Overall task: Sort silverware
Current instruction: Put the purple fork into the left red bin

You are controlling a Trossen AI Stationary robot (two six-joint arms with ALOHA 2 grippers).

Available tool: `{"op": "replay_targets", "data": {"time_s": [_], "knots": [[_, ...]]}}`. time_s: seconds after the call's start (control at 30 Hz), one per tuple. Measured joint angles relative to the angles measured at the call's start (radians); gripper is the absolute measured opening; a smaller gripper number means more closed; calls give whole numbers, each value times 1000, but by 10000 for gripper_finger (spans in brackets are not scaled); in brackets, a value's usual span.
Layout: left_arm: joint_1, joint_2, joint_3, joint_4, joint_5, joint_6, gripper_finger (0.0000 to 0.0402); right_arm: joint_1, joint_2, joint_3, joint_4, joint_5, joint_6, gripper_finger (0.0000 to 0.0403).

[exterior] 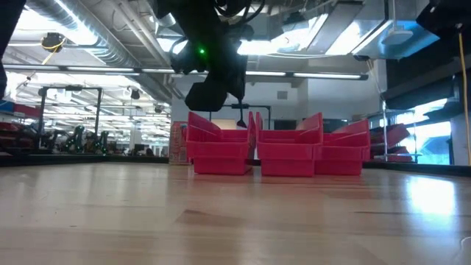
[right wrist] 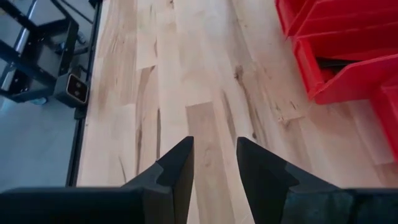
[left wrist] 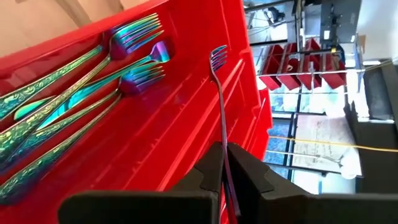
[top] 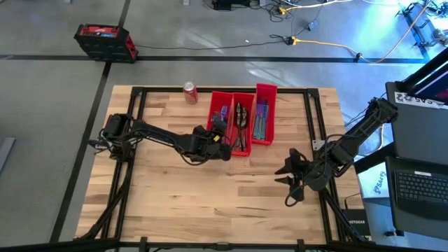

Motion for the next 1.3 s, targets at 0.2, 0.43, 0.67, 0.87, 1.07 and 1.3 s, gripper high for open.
{"op": "replay_targets", "data": {"time_s": [0.2,0.43,0.67,0.87,1.07,1.3], "knots": [[15,0,0,-4,-6,29,44,0,0,0,1,-66,-33,108],[22,0,0,10,-19,29,101,1,0,0,3,-148,-79,108],[24,0,1,-31,96,102,133,0,0,0,5,-128,-80,108],[-18,0,1,-120,274,71,143,0,0,0,5,-147,-30,108],[-59,-5,1,-232,416,54,143,0,0,0,44,-148,-26,108],[-56,-8,1,-238,540,145,144,0,0,1,120,-103,-42,108]]}}
